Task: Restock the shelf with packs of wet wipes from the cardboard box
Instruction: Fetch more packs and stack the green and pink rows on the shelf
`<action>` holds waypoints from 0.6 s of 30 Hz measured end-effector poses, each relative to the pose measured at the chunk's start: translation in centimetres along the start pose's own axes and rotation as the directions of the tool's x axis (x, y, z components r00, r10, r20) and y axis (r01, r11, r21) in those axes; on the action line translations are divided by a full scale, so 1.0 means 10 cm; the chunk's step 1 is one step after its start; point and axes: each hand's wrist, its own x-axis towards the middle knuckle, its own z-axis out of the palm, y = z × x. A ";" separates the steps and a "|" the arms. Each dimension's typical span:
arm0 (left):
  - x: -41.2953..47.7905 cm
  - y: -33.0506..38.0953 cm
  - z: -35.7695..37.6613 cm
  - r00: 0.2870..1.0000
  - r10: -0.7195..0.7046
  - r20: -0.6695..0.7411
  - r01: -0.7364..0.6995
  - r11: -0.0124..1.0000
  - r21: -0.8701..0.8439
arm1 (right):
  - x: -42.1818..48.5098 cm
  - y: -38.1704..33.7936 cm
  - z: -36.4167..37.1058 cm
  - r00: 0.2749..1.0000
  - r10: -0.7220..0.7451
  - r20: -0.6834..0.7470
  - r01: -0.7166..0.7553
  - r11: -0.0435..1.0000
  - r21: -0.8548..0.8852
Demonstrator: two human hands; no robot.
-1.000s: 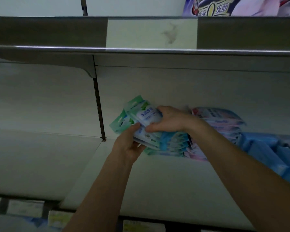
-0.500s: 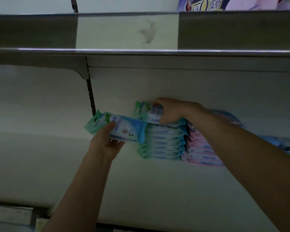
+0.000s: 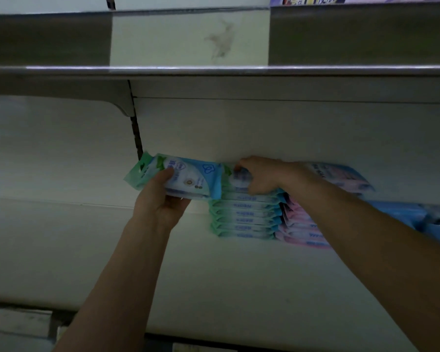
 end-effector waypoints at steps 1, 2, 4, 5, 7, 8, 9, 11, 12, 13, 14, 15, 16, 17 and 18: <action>-0.01 -0.02 0.05 1.000 -0.006 0.001 0.006 1.000 0.010 | 0.01 0.00 0.02 1.000 -0.002 -0.009 0.002 0.999 -0.042; -0.02 -0.04 0.11 1.000 -0.019 0.008 0.018 1.000 0.024 | 0.02 0.00 0.02 1.000 -0.003 -0.019 0.001 0.997 -0.082; -0.04 -0.08 0.22 0.999 -0.038 0.019 0.037 0.998 0.059 | -0.01 0.06 -0.07 0.999 -0.008 -0.042 0.005 0.998 -0.069; -0.04 -0.09 0.28 0.999 -0.038 0.025 0.036 0.996 0.081 | -0.05 0.09 -0.17 0.998 -0.008 -0.067 0.008 1.000 -0.002; -0.06 -0.16 0.42 0.997 -0.045 0.058 0.037 0.992 0.123 | -0.18 0.13 -0.38 0.991 0.008 -0.137 0.023 0.974 0.226; -0.05 -0.22 0.49 0.997 -0.052 0.056 0.043 0.987 0.157 | -0.25 0.14 -0.47 0.986 0.006 -0.169 0.051 0.942 0.331; -0.02 -0.27 0.55 0.998 -0.051 0.047 0.040 0.979 0.202 | -0.30 0.13 -0.52 0.982 -0.004 -0.190 0.080 0.915 0.395; 0.03 -0.37 0.69 0.997 -0.055 0.050 0.040 0.964 0.264 | -0.36 0.03 -0.53 0.985 -0.025 -0.172 0.088 0.923 0.373; 0.05 -0.41 0.74 0.996 -0.062 0.061 0.043 0.961 0.275 | -0.36 -0.02 -0.50 0.988 -0.032 -0.148 0.079 0.945 0.319; 0.07 -0.43 0.79 0.992 -0.105 0.063 0.082 0.952 0.294 | -0.34 -0.06 -0.46 0.991 -0.035 -0.132 0.070 0.959 0.273; 0.08 -0.45 0.83 0.988 -0.142 0.060 0.118 0.945 0.305 | -0.30 -0.08 -0.42 0.992 -0.036 -0.121 0.066 0.966 0.251; 0.09 -0.45 0.86 0.986 -0.157 0.060 0.130 0.940 0.315 | -0.28 -0.09 -0.39 0.992 -0.036 -0.119 0.064 0.968 0.241; 0.09 -0.46 0.88 0.984 -0.164 0.072 0.132 0.935 0.328 | -0.26 -0.08 -0.38 0.992 -0.034 -0.125 0.063 0.970 0.236; 0.10 -0.47 0.88 0.982 -0.170 0.082 0.131 0.926 0.353 | -0.25 -0.07 -0.38 0.991 -0.029 -0.131 0.059 0.971 0.231; 0.13 -0.47 0.88 0.983 -0.170 0.074 0.130 0.916 0.379 | -0.25 -0.05 -0.39 0.991 -0.021 -0.129 0.051 0.972 0.229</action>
